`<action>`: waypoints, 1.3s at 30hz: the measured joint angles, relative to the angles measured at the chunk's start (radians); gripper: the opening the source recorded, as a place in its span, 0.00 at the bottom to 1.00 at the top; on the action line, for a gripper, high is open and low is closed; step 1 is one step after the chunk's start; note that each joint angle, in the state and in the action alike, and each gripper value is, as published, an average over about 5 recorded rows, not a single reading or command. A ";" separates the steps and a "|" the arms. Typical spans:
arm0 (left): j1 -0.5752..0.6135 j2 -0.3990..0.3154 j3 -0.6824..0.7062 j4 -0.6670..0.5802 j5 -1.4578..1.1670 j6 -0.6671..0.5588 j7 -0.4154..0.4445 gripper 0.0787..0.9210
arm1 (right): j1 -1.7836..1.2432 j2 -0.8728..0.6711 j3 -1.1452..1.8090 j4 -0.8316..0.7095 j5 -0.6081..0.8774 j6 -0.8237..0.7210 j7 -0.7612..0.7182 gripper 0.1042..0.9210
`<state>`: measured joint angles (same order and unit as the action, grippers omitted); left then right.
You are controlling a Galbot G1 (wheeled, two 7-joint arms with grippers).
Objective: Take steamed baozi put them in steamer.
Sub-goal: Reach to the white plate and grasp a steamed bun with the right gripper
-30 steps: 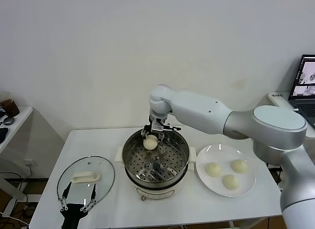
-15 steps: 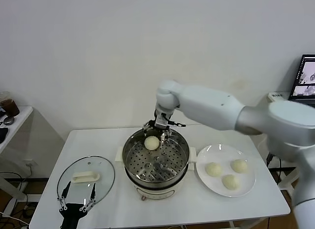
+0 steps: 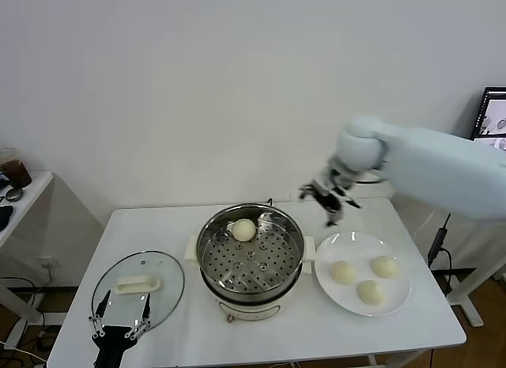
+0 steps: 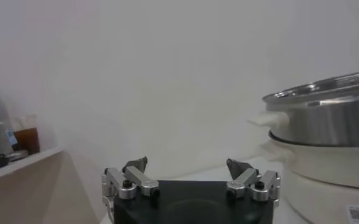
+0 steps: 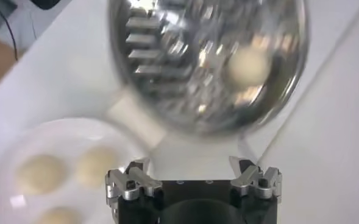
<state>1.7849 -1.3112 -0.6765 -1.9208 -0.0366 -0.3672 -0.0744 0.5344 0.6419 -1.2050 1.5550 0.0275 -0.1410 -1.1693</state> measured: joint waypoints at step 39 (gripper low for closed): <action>-0.006 -0.011 -0.025 0.005 0.010 -0.006 0.004 0.88 | -0.558 0.113 0.340 -0.256 -0.216 -0.070 0.082 0.88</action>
<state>1.7784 -1.3227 -0.7020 -1.9156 -0.0270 -0.3729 -0.0706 -0.0241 0.7544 -0.8647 1.2993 -0.1880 -0.2112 -1.0871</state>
